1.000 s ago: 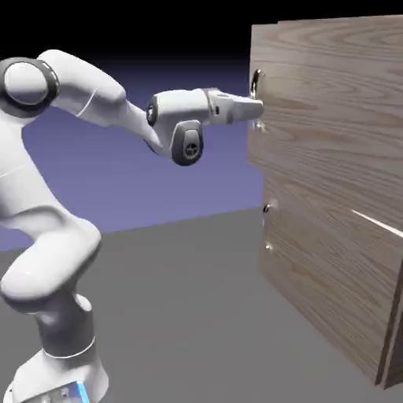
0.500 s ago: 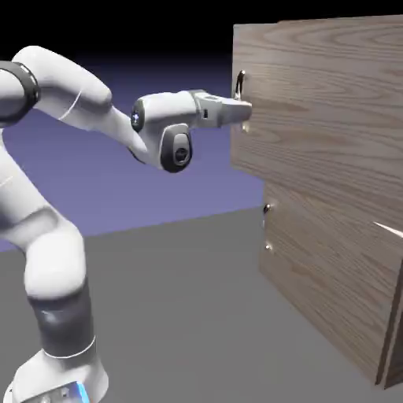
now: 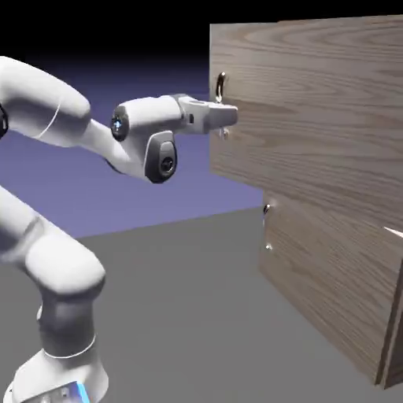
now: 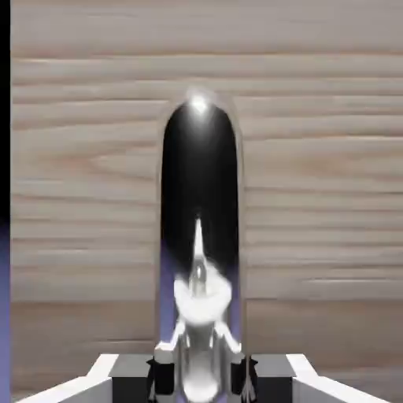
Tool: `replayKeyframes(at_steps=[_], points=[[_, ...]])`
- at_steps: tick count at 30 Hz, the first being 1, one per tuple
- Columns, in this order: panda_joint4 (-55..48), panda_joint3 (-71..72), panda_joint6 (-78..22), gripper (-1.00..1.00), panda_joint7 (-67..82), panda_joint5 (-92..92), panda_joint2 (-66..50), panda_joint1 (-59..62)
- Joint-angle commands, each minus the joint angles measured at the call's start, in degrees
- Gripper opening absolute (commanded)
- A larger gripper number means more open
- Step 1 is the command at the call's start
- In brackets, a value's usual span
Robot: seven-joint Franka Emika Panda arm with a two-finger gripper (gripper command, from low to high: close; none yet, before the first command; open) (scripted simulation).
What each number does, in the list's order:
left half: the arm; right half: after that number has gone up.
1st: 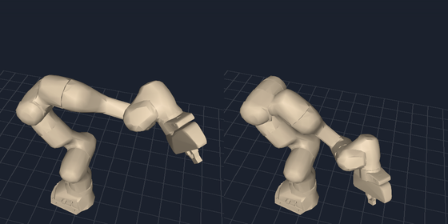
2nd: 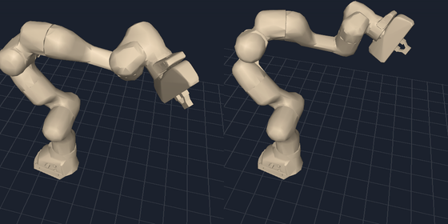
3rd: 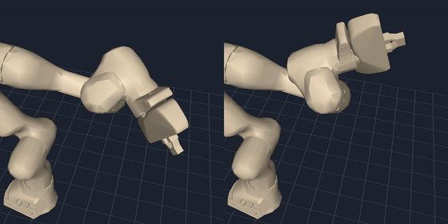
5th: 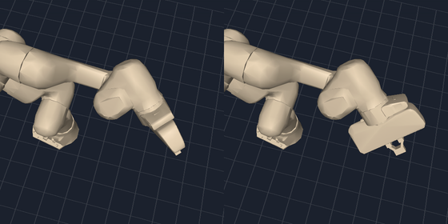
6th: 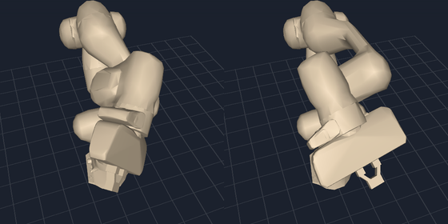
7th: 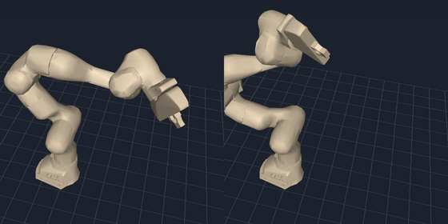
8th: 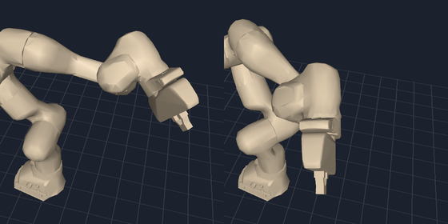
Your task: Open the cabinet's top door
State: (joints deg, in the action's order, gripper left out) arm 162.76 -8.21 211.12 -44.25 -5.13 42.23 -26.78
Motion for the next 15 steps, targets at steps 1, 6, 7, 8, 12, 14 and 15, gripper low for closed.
replayKeyframes(at_steps=[1, 6, 7, 8, 12, 14, 15], points=[[0.2, -1.4, 0.0, -1.0, 1.9, 1.1, 0.6, -2.1], [-0.3, -5.9, 1.3, -1.0, 13.8, 11.8, 1.4, -11.8], [-0.5, -6.4, 1.6, -1.0, 16.3, 14.3, 1.5, -13.5], [-0.8, -6.8, 1.9, -1.0, 18.8, 16.8, 1.5, -15.1], [-1.8, -8.1, 3.0, -1.0, 28.7, 26.7, 1.8, -21.0], [-2.2, -8.6, 3.5, -1.0, 33.7, 31.7, 2.2, -23.8], [-2.4, -8.9, 3.7, -1.0, 36.1, 34.1, 2.6, -25.2]])
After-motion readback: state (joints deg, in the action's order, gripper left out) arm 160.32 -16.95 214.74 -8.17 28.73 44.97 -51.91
